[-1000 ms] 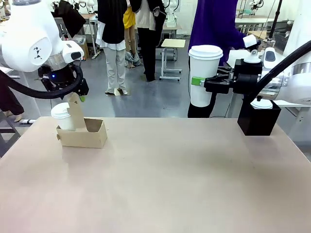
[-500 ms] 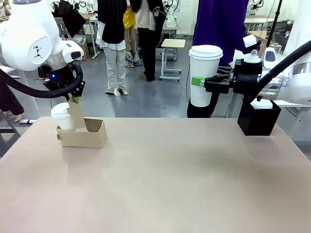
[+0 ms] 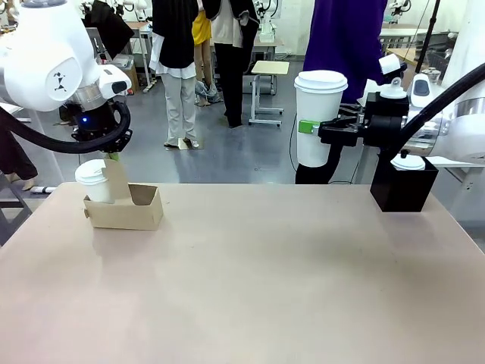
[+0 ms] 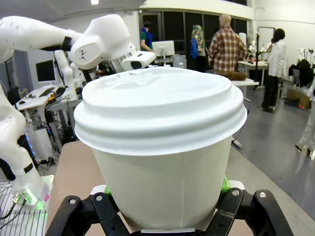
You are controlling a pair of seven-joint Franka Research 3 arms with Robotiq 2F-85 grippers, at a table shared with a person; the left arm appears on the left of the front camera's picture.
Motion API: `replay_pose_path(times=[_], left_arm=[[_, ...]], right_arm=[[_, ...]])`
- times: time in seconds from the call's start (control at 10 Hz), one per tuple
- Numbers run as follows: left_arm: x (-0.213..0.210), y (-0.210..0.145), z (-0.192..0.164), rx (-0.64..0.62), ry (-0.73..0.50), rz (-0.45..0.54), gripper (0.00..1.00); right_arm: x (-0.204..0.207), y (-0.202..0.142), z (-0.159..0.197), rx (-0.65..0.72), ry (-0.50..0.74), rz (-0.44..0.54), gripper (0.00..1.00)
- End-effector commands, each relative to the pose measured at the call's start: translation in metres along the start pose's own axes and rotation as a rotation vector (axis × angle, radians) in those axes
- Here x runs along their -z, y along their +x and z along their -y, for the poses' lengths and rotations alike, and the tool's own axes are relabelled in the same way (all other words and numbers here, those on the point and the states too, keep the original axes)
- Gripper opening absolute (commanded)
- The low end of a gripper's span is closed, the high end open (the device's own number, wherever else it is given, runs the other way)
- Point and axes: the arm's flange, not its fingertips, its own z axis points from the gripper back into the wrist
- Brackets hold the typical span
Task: Pour a drink into a cup and package it in a carrier.
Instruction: Position the Cup Carrier in the center of the table.
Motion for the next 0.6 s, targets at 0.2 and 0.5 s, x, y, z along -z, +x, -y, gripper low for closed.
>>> replay_pose_path(times=[0.2,0.5], left_arm=[[-0.007,-0.004,0.002,0.02,0.022,0.036,0.02],[-0.065,-0.02,0.025,-0.077,0.055,0.092,0.02]], right_arm=[[0.003,0.004,0.0,-0.007,-0.004,-0.001,0.8],[0.003,0.004,0.0,-0.007,-0.004,-0.001,0.8]])
